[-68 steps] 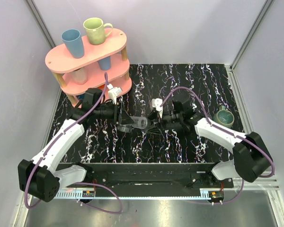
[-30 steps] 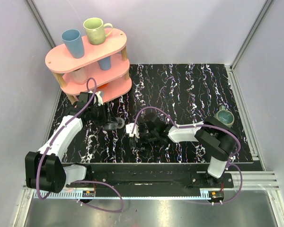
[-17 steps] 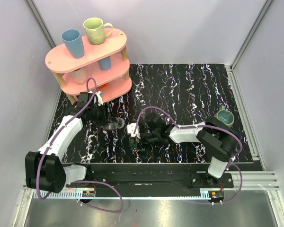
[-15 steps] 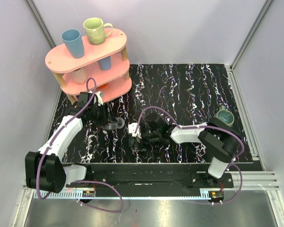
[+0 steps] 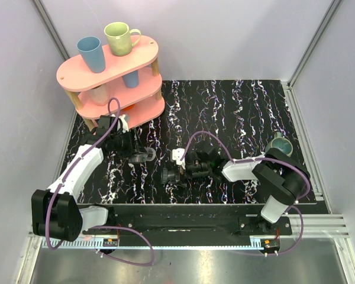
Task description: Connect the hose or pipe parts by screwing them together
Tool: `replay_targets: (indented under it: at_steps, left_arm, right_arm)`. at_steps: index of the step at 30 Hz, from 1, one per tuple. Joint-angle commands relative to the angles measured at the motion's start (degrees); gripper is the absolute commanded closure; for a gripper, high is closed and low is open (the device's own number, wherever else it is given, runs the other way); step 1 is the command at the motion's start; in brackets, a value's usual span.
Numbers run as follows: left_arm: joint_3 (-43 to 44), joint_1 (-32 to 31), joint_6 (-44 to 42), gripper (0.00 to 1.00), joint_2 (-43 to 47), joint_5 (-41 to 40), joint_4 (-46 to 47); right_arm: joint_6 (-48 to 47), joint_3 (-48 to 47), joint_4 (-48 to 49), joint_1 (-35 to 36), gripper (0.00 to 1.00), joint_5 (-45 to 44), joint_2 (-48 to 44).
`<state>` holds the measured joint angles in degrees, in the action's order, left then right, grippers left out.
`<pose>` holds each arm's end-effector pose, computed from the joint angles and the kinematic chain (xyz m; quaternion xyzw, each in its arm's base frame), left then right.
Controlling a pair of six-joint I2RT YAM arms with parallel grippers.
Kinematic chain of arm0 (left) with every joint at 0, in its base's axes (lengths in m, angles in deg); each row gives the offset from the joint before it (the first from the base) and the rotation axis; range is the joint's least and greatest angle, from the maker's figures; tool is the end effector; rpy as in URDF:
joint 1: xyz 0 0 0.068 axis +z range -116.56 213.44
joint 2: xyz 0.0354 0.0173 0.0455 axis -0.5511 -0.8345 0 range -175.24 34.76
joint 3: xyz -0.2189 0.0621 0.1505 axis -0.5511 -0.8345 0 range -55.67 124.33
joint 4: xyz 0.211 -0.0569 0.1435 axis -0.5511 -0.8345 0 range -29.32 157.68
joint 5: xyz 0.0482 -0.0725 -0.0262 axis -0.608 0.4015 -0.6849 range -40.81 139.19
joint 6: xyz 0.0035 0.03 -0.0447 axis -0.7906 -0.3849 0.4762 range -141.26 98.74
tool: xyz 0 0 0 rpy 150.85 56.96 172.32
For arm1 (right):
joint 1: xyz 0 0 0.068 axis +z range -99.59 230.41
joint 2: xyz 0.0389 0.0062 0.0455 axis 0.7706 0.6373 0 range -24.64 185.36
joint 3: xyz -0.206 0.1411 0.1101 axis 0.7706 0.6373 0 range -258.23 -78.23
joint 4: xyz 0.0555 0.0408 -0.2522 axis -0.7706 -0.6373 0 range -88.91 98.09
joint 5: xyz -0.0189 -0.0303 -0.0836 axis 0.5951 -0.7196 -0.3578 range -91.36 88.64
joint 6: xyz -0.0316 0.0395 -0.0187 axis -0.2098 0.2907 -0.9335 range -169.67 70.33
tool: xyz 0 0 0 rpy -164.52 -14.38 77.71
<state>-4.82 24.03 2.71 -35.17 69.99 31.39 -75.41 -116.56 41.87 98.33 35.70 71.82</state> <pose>0.2362 -0.0519 0.2498 -0.0657 0.9382 -0.2492 0.2309 0.2008 0.2543 0.1572 -0.6155 0.5345 0.3609 0.4530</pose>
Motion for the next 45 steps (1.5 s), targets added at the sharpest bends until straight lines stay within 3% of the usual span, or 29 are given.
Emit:
replay_targets:
  at_steps: [1, 7, 26, 45]
  left_arm:
    - [-0.66, 0.18, 0.47, 1.0, 1.29, 1.96, 2.1]
    - [-0.58, 0.18, 0.2, 1.0, 0.41, 2.4, 2.28]
    - [-0.14, 0.18, 1.35, 1.0, 0.41, 2.85, 3.16]
    - [-0.75, 0.18, 0.99, 1.0, 0.23, 2.58, 2.98]
  right_arm:
    - [4.29, 0.97, 10.77, -0.28, 0.0, 1.35, 1.62]
    - [6.93, -0.17, 14.3, -0.11, 0.0, 2.32, 5.57]
    - [3.5, -3.6, 8.59, 0.42, 0.03, 3.28, 9.44]
    - [4.99, -6.23, 10.87, 0.86, 0.07, 3.64, 12.52]
